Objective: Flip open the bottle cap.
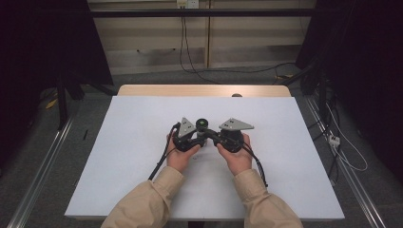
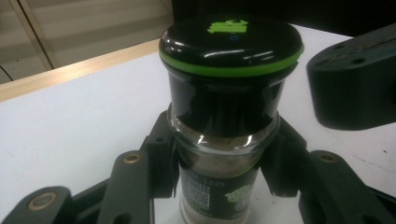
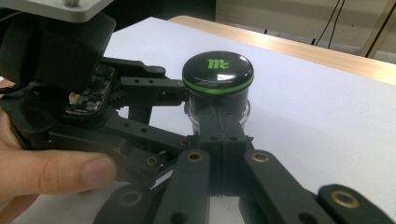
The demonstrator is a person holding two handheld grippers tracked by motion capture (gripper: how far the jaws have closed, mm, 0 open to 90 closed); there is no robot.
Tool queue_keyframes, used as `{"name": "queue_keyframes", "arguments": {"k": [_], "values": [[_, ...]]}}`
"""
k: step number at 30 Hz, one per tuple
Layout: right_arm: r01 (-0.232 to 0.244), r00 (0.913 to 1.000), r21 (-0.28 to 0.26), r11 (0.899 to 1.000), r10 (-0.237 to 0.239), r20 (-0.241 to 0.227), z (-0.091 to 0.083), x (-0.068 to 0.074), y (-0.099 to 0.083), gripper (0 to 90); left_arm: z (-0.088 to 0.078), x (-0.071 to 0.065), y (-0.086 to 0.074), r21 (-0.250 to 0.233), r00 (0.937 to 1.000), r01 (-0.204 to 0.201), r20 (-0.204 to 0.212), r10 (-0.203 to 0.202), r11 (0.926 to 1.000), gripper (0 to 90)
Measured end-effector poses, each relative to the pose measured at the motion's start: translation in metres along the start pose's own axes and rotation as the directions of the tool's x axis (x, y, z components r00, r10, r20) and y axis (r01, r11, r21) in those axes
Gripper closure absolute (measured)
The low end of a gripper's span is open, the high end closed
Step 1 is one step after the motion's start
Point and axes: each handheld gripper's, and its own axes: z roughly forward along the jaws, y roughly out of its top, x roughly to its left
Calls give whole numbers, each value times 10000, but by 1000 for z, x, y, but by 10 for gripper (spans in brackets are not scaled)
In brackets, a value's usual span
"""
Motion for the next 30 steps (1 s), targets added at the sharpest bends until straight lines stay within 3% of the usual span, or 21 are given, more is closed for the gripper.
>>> {"name": "queue_keyframes", "arguments": {"k": [30], "values": [[-163,9999,-168,9997,163,-9,4,1,5,900,0,0,0,16,9999,149,-28,-149,9999,535]]}}
